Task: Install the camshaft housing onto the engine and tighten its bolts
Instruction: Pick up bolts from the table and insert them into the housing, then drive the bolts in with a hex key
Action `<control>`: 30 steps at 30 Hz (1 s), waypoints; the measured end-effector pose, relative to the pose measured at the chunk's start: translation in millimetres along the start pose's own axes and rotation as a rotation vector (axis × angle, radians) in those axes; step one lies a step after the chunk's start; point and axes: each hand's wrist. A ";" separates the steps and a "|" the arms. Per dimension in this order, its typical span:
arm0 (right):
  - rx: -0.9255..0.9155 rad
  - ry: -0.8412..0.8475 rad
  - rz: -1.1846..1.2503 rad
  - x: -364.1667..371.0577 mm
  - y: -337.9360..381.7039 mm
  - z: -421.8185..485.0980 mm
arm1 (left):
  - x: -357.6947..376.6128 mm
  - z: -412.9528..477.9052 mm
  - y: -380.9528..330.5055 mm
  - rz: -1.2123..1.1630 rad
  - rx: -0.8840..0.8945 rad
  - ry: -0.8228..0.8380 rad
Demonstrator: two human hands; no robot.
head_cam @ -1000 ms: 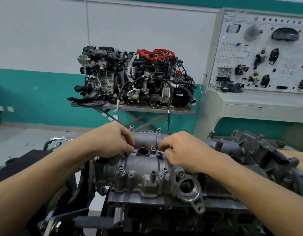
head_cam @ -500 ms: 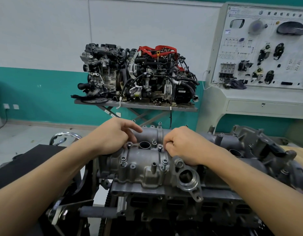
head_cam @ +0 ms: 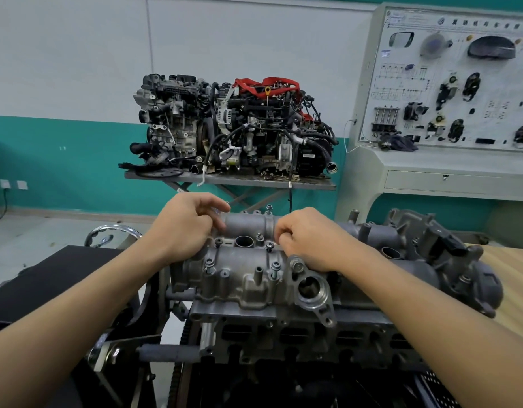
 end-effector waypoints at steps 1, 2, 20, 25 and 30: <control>-0.011 -0.040 0.030 -1.9 0.8 -2.6 | -0.4 -3.2 -2.5 0.050 0.058 -0.071; -0.019 -0.090 0.071 -4.9 1.5 -6.5 | -1.0 -7.2 -7.0 0.116 0.122 -0.122; 0.801 -0.288 -0.007 -164.7 -112.1 -415.7 | 297.1 -232.4 -236.2 -0.369 0.654 0.727; 1.262 0.009 -0.120 -188.5 -128.2 -554.6 | 390.4 -327.2 -266.9 -0.243 0.659 1.068; 1.437 -0.013 -0.154 -172.7 -120.9 -620.9 | 426.1 -384.1 -269.1 -0.179 0.692 1.192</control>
Point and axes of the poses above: each hand's wrist, its own z-axis towards the middle knuckle, its own x-axis out of the palm, y = z × x, and after that the axes turned 7 degrees about -y, right-handed
